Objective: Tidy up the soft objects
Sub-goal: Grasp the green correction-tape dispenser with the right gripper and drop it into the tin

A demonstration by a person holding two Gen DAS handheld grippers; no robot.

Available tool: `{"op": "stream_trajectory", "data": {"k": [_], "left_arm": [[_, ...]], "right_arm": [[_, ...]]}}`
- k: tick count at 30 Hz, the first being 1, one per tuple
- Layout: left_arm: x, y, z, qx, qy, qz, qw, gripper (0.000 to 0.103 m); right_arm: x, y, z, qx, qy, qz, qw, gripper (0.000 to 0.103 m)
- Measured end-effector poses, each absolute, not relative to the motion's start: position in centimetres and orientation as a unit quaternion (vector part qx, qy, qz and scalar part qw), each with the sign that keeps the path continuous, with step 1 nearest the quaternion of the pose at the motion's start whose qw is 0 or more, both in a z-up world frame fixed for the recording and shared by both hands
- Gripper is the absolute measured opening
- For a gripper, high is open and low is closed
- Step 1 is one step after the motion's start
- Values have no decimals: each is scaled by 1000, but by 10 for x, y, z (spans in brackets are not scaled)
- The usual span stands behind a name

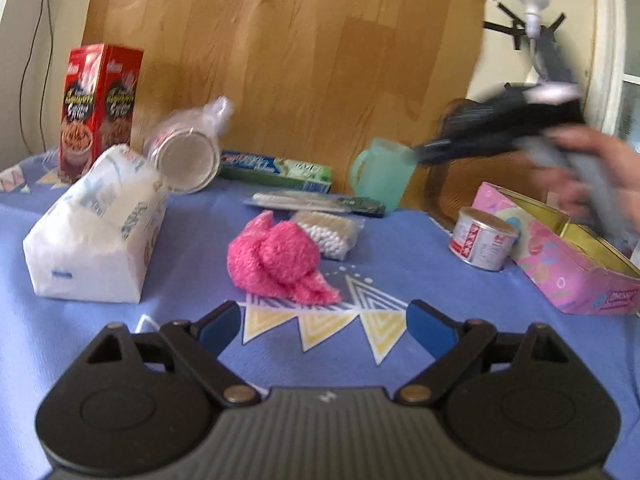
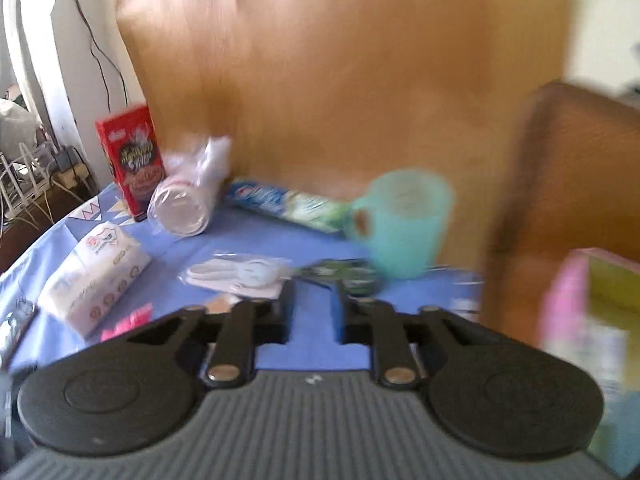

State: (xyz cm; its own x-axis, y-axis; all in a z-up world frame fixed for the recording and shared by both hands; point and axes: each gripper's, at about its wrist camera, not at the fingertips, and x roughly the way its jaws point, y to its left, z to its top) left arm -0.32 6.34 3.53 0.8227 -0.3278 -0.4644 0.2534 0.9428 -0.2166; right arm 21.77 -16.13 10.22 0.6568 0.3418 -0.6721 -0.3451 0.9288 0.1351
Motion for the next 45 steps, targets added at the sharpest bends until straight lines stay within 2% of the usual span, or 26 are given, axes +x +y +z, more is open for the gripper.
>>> {"op": "stream_trajectory", "data": {"k": [6, 16, 25, 28, 29, 30, 32, 36, 38, 40, 41, 45], "left_arm": [[-1, 70, 36, -92, 247, -173, 949, 93], [-11, 71, 37, -104, 219, -188, 952, 93], [-10, 77, 37, -127, 220, -190, 948, 94], [-9, 76, 37, -124, 221, -187, 949, 94], [-9, 76, 37, -124, 222, -187, 949, 94], [-8, 76, 37, -123, 224, -187, 948, 94], [-7, 77, 36, -124, 227, -186, 948, 94], [-2, 79, 34, -131, 238, -184, 945, 94], [1, 80, 33, -134, 248, -184, 942, 94], [3, 80, 32, -138, 256, -184, 939, 94], [4, 81, 31, -141, 259, -184, 938, 94], [4, 82, 31, -147, 262, -182, 936, 94]], "right_arm": [[288, -106, 51, -16, 415, 127, 901, 16], [320, -99, 22, -53, 423, 79, 901, 17], [250, -143, 34, -3, 438, 131, 889, 17], [230, -157, 58, 7, 383, 129, 915, 18], [231, -161, 66, 4, 362, 107, 926, 23], [235, -163, 70, 4, 352, 84, 932, 38], [249, -167, 68, 7, 358, 53, 932, 57], [274, -161, 36, 8, 415, 31, 909, 58], [273, -163, 27, 24, 417, 24, 908, 58], [264, -159, 29, 8, 408, 28, 913, 49], [260, -158, 30, 8, 409, 37, 912, 42], [211, -151, 35, -22, 407, 92, 909, 42]]}}
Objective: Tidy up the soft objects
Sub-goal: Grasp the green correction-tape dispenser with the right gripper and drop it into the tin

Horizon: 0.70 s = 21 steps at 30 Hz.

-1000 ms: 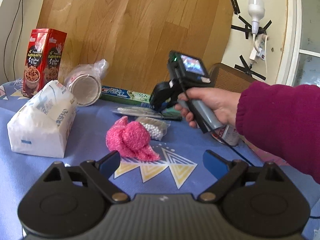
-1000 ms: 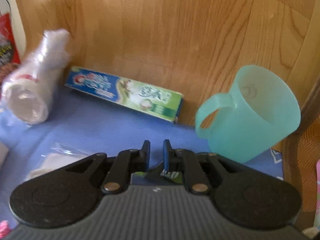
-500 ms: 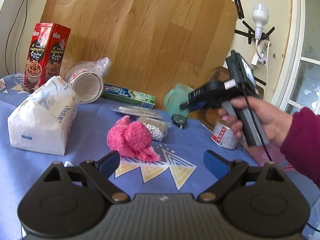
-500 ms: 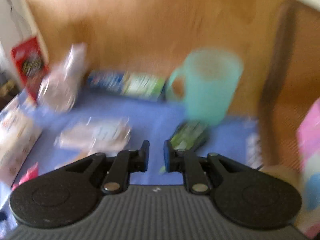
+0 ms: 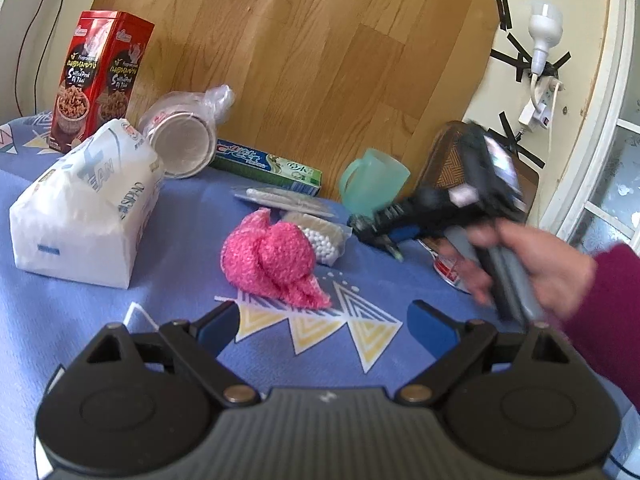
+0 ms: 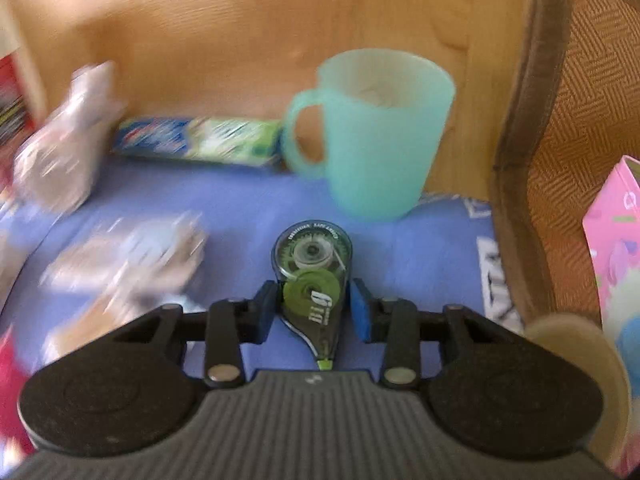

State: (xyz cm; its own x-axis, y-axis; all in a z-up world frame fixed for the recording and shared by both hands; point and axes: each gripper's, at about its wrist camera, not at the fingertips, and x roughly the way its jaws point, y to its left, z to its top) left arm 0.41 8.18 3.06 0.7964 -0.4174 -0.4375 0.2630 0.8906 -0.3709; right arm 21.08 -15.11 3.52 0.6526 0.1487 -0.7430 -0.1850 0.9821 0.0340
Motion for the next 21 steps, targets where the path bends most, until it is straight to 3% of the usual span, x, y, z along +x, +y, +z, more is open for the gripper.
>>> {"op": "stream_trajectory", "data": {"k": [5, 11, 14, 17, 19, 20, 21], "left_arm": [[3, 79, 31, -141, 264, -175, 938, 90], [3, 71, 34, -138, 284, -208, 926, 79], [-1, 50, 38, -166, 313, -260, 898, 78], [-2, 18, 41, -156, 338, -295, 880, 76], [1, -3, 39, -153, 361, -308, 867, 68], [3, -12, 36, -149, 374, -310, 861, 62], [6, -21, 33, -143, 387, -308, 857, 59]], "right_arm": [[106, -149, 35, -39, 374, 172, 910, 42], [-13, -165, 31, -63, 317, 197, 925, 42], [-32, -167, 27, -69, 293, 201, 932, 49], [-35, -172, 25, -70, 286, 212, 932, 49], [-31, -172, 20, -59, 293, 217, 929, 49], [-32, -171, 18, -60, 287, 219, 931, 40], [-33, -170, 18, -65, 283, 221, 931, 40]]}}
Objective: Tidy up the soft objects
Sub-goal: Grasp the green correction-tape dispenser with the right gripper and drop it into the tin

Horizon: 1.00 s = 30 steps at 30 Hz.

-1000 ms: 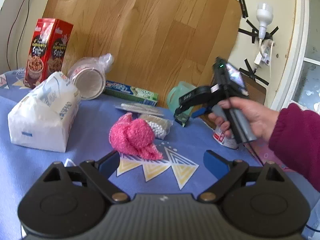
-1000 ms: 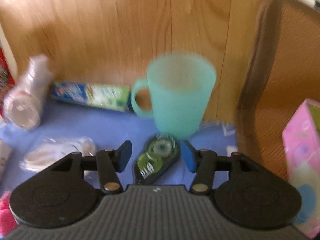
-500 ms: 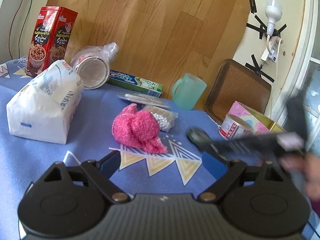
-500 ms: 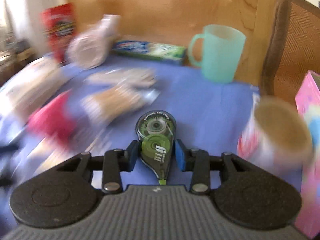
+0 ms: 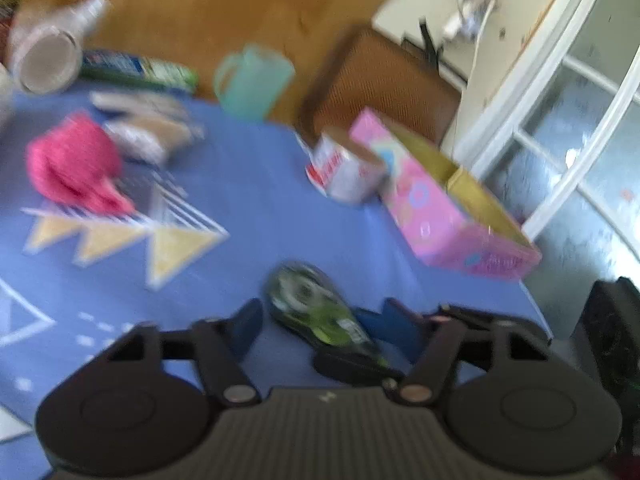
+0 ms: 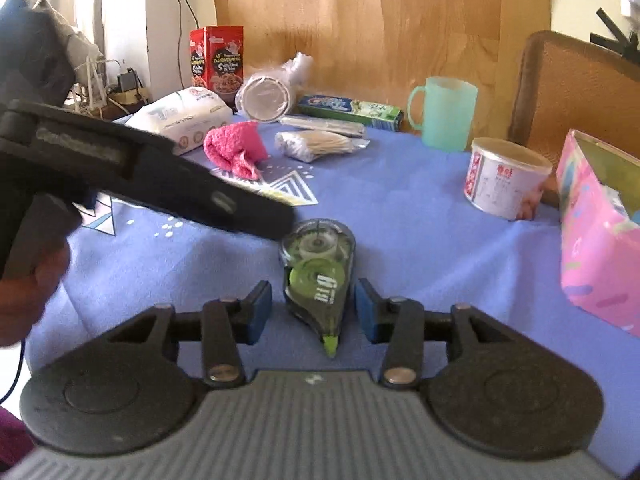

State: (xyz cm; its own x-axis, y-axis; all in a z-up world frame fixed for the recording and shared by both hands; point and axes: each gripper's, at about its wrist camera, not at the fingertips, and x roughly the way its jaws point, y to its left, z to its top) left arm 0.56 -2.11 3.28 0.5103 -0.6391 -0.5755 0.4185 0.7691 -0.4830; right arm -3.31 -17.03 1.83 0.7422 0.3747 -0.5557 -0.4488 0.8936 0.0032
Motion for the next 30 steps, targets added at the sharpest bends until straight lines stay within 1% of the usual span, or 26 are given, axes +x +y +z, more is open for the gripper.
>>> {"op": "stream_trajectory", "data": {"k": [3, 5, 6, 8, 10, 14, 15, 16, 18, 19, 20, 21, 23, 25, 30], "left_arm": [[6, -39, 36, -122, 389, -309, 859, 58], [5, -53, 48, -122, 382, -340, 851, 58], [4, -66, 57, -103, 370, -346, 856, 58], [6, -90, 73, -70, 345, -361, 863, 58], [15, -113, 87, -59, 332, -384, 859, 58], [35, -167, 104, -37, 315, -417, 852, 58], [39, -184, 107, -30, 309, -421, 853, 60], [45, -199, 107, -22, 303, -419, 856, 65], [56, -223, 108, -5, 291, -406, 866, 72], [61, -229, 107, -4, 284, -395, 874, 72], [66, -232, 105, -4, 285, -384, 878, 72], [67, -229, 104, -12, 290, -377, 880, 72], [61, -210, 103, -39, 288, -387, 875, 72], [50, -179, 102, -52, 269, -388, 880, 83], [23, -84, 80, -58, 264, -321, 908, 83]], "right_arm": [[-37, -182, 22, -36, 271, 208, 939, 40], [-43, -196, 30, -11, 246, 204, 948, 40], [-47, -202, 36, -7, 228, 198, 953, 40], [-51, -214, 47, -16, 196, 172, 965, 40], [-52, -233, 56, -17, 170, 142, 975, 40], [-45, -274, 70, -8, 144, 74, 987, 40], [-40, -284, 72, -2, 141, 59, 988, 40], [-33, -295, 74, 5, 139, 41, 989, 40], [-11, -314, 73, 5, 138, 4, 990, 41], [1, -322, 69, -2, 142, -15, 990, 42], [14, -328, 65, -17, 149, -34, 988, 47], [24, -332, 61, -28, 160, -51, 985, 51], [25, -343, 57, 1, 167, -56, 984, 50], [12, -350, 55, 48, 155, -43, 986, 50], [-10, -328, 60, 74, 118, -14, 990, 50]]}}
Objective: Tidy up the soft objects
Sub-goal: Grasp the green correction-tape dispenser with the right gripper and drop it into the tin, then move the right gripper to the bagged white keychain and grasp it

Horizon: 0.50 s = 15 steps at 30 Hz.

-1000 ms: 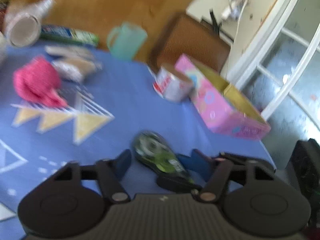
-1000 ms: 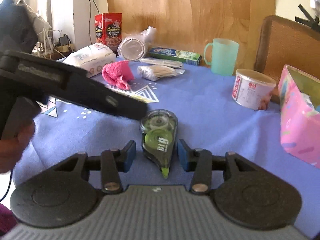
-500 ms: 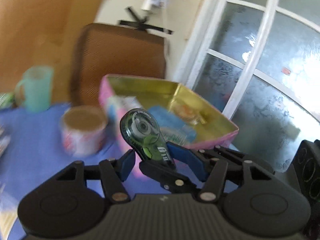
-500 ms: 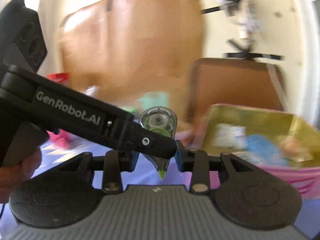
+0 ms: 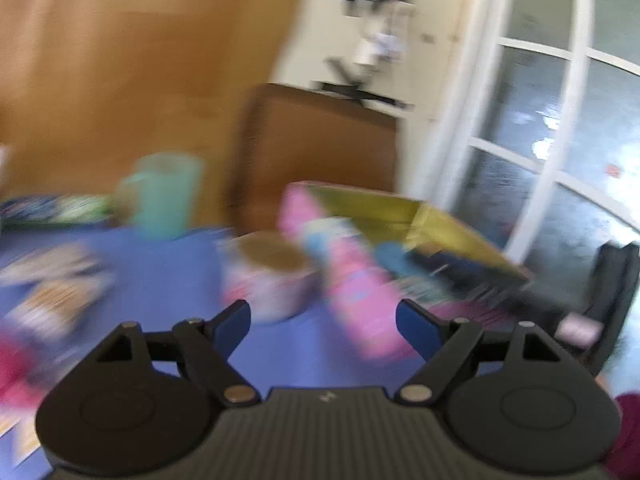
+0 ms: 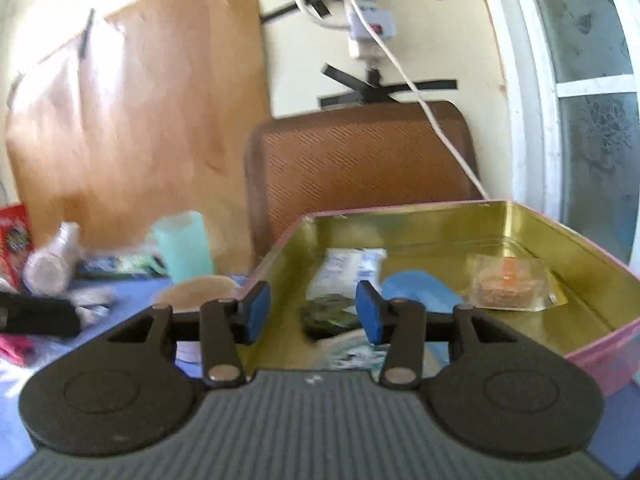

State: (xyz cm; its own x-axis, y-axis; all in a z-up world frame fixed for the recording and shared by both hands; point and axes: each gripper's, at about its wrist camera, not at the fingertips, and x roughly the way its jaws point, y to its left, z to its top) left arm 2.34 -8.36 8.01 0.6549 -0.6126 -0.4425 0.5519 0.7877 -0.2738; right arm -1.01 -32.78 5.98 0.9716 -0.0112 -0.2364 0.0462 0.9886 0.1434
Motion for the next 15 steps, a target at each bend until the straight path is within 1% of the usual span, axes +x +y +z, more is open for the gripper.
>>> {"op": "stream_trajectory", "data": {"k": [3, 7, 10, 11, 12, 14, 15], "left_arm": [[13, -25, 57, -60, 285, -245, 925, 83], [8, 38, 33, -69, 298, -157, 939, 83], [11, 64, 23, -113, 305, -145, 935, 82], [12, 67, 24, -128, 299, -149, 934, 83], [12, 68, 25, -132, 294, -147, 935, 83], [10, 69, 24, -139, 292, -161, 933, 83], [8, 72, 24, -140, 287, -167, 933, 83]], "right_arm": [[-2, -298, 68, 74, 126, 55, 988, 50], [27, -236, 74, 64, 168, 174, 968, 51], [70, -190, 72, 77, 213, 213, 950, 57], [88, -173, 71, 75, 222, 219, 947, 65], [103, -160, 69, 75, 234, 224, 943, 68], [143, -139, 64, 119, 290, 231, 921, 67], [160, -133, 61, 166, 319, 237, 903, 67]]}}
